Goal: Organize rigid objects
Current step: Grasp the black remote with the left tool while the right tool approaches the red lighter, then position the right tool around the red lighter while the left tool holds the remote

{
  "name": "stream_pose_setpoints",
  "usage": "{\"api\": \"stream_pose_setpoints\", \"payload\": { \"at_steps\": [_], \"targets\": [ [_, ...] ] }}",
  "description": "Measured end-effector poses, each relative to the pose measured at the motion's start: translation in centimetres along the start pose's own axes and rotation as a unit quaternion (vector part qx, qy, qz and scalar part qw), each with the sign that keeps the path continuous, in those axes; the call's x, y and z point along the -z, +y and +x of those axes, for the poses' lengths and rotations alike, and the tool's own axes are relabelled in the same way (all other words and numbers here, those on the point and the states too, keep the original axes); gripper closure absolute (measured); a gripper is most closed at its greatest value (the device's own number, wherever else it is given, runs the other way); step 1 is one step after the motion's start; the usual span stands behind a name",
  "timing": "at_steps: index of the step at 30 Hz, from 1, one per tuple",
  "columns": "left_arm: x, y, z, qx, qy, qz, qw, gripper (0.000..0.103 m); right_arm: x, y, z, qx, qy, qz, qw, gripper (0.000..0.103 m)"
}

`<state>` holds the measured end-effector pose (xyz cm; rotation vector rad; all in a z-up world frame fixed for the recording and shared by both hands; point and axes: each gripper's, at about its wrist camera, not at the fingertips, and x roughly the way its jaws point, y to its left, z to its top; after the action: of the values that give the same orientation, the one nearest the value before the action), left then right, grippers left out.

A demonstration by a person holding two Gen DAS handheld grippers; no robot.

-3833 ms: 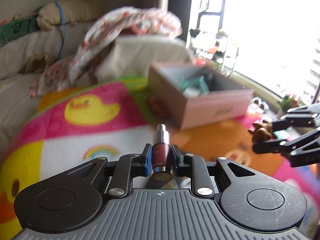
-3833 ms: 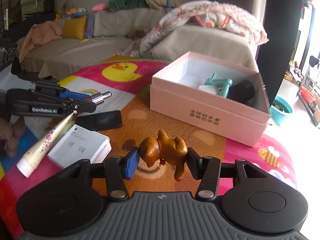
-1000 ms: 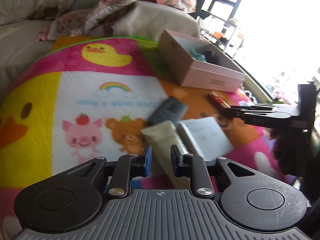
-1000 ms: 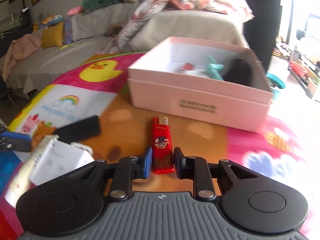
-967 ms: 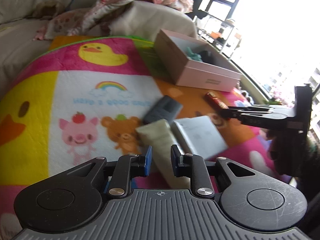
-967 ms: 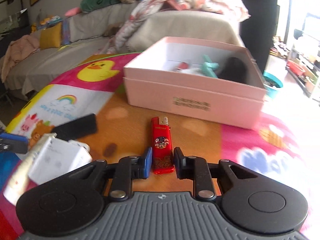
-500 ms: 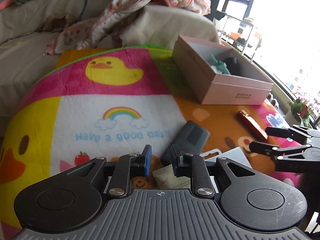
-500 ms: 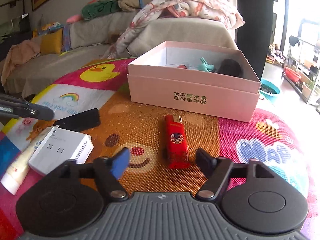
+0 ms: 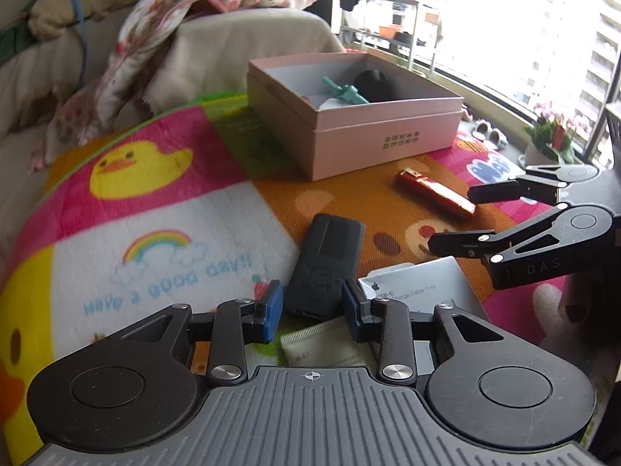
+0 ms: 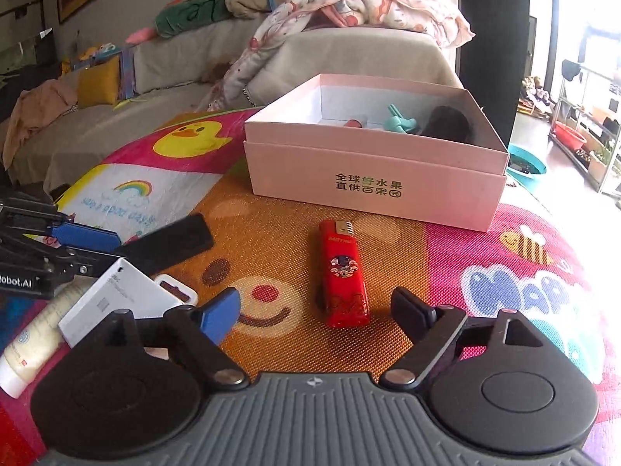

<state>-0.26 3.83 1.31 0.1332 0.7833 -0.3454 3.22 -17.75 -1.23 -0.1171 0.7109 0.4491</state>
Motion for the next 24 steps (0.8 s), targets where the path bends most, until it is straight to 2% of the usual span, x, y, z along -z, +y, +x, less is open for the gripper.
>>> {"api": "stream_pose_setpoints", "payload": {
  "at_steps": [3,6,14,19,24],
  "targets": [
    [-0.8,-0.7,0.6,-0.009,-0.001,0.029,0.9995,0.067,0.0,0.1,0.1,0.002,0.002,-0.004,1.0,0.016],
    [-1.6,-1.2,1.5,0.004,-0.001,0.043,0.9991,0.068,0.0,0.2,0.2,0.001,0.003,-0.006,1.0,0.015],
    [-3.0,-1.6,3.2,0.002,0.002,0.043,0.9991,0.06,0.0,0.2,0.4,-0.009,0.009,-0.009,1.0,0.007],
    [-2.7,-1.3,2.9,0.005,0.004,0.035,0.9994,0.061,-0.2,0.1,0.6,-0.024,0.018,-0.013,0.999,0.0],
    [-1.7,-1.8,1.6,0.059,0.007,0.046,0.9972,0.063,-0.2,0.2,0.7,-0.029,0.028,-0.027,0.999,0.0]
  ]
}}
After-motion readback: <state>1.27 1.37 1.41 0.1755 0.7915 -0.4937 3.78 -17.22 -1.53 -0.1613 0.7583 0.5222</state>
